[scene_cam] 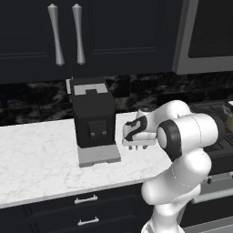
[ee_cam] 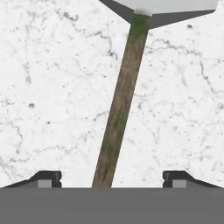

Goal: Put the mushroom and sweet potato in the pot. Retrieve the spatula and lightly stir the vegetables in the pot.

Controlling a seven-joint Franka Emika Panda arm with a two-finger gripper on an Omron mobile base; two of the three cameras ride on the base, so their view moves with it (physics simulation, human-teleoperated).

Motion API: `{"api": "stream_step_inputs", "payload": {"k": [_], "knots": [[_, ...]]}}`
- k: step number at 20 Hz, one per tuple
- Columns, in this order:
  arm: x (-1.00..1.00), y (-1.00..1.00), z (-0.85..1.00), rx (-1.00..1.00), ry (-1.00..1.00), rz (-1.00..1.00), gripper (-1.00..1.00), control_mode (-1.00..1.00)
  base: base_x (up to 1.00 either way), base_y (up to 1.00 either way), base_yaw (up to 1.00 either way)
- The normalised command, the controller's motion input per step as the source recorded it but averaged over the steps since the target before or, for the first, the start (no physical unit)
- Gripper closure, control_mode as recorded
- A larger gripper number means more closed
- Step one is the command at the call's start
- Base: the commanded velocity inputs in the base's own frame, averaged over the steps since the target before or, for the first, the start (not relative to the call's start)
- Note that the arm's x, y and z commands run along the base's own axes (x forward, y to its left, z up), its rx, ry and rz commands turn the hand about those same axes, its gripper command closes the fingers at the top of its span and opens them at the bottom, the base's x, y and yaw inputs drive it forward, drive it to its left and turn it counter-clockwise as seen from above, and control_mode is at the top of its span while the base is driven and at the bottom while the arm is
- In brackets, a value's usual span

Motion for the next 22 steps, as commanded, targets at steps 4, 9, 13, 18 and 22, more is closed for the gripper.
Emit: {"api": "stream_step_inputs", "payload": {"k": [4,9,13,18,22], "knots": [[0.0,0.0,0.0,0.0,0.01,0.0,1.0,-1.0,0.0,0.0,0.0],[0.0,0.0,0.0,0.0,0.0,0.0,1.0,-1.0,0.0,0.0,0.0],[0.0,0.0,0.0,0.0,0.0,0.0,1.0,-1.0,0.0,0.0,0.0],[0.0,0.0,0.0,0.0,0.0,0.0,1.0,-1.0,0.0,0.0,0.0],[-0.16,0.0,0.0,0.0,0.0,0.0,1.0,-1.0,0.0,0.0,0.0]]}}
